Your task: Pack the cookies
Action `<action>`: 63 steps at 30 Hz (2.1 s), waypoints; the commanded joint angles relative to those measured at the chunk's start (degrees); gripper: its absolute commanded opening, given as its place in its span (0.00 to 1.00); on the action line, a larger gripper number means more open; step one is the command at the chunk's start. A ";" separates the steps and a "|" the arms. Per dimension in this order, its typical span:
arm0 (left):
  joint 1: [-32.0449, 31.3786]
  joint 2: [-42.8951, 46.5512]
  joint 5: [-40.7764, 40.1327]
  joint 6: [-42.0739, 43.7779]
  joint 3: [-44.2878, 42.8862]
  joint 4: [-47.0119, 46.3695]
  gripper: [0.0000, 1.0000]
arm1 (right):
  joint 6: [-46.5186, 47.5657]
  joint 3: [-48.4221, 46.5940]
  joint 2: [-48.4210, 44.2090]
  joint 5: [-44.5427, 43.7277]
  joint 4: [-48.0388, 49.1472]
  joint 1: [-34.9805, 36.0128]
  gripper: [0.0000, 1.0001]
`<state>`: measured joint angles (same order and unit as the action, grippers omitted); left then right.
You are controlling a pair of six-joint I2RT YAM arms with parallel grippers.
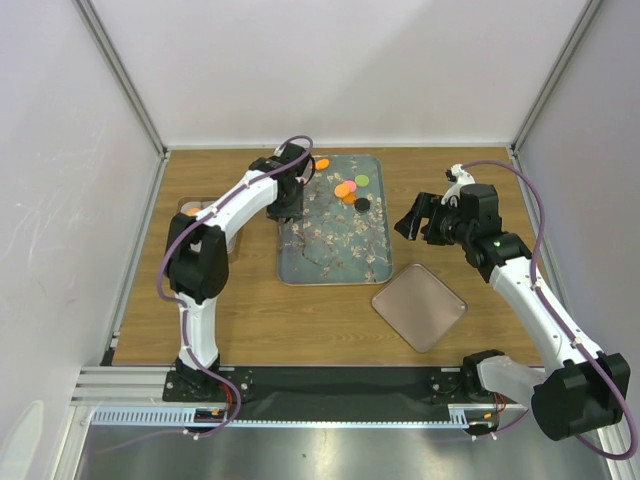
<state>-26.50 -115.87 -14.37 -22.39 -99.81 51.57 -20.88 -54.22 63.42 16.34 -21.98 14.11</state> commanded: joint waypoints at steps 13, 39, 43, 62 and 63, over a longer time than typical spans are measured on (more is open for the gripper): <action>-0.22 1.96 0.40 3.05 -2.49 0.20 0.30 | 0.41 -0.19 -1.19 -0.17 1.59 -0.31 0.83; 9.26 42.12 -4.26 0.60 24.81 4.32 0.32 | 0.14 -0.10 -1.28 1.15 1.67 -0.13 0.83; 15.50 48.54 -3.66 1.91 30.72 5.73 0.33 | -0.03 -0.10 -0.84 1.85 1.94 -0.05 0.83; 21.84 48.47 -4.26 4.29 40.48 4.50 0.34 | -0.03 -0.10 -1.10 2.21 1.68 0.13 0.83; 21.93 48.38 -4.26 4.29 40.57 4.33 0.34 | -0.03 -0.10 -1.19 2.21 1.67 0.13 0.83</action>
<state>-5.45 -67.42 -17.65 -19.38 -59.31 58.33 -20.93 -54.22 63.42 17.52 -21.96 14.06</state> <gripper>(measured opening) 0.393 0.832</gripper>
